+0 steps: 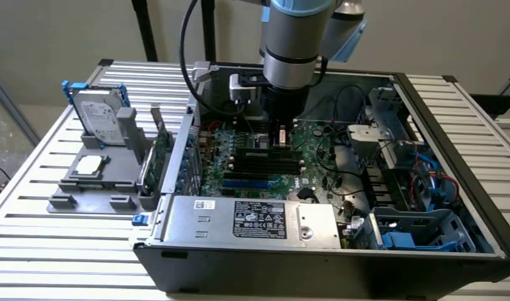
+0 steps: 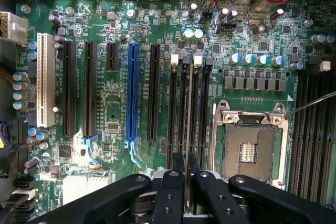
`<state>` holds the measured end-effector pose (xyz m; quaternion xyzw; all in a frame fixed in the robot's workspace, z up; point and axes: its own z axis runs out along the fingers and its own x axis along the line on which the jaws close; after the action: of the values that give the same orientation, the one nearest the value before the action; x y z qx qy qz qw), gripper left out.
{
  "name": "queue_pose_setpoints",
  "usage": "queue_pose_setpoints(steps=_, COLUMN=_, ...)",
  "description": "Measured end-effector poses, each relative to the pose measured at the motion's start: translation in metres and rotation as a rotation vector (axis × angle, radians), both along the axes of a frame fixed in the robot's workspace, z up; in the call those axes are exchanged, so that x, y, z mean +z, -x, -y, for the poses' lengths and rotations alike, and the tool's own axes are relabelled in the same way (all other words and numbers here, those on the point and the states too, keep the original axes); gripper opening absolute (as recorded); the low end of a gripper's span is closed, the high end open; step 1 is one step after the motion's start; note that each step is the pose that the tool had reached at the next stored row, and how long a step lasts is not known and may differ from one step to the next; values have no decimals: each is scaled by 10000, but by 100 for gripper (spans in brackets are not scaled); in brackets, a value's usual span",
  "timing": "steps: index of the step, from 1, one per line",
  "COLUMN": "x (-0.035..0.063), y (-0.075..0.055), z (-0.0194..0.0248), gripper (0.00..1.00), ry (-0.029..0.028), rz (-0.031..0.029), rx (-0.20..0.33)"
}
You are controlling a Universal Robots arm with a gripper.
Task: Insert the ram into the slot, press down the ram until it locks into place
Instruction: 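Insert the ram into the slot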
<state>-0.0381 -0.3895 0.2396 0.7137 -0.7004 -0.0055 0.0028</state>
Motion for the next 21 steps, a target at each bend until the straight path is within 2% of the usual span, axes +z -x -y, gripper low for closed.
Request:
queue_pose_setpoints(steps=3, x=-12, y=5, z=7, gripper=14, ry=21, rz=48, rx=1)
queue_pose_setpoints(steps=7, x=-24, y=21, z=15, gripper=14, ry=59, rz=158, rx=0)
queue_pose_setpoints(steps=15, x=-51, y=26, z=22, gripper=14, ry=71, rz=153, rx=-1)
queue_pose_setpoints(steps=18, x=-71, y=25, z=23, gripper=14, ry=77, rz=123, rx=1)
queue_pose_setpoints(steps=21, x=-90, y=26, z=26, gripper=14, ry=88, rz=67, rx=0)
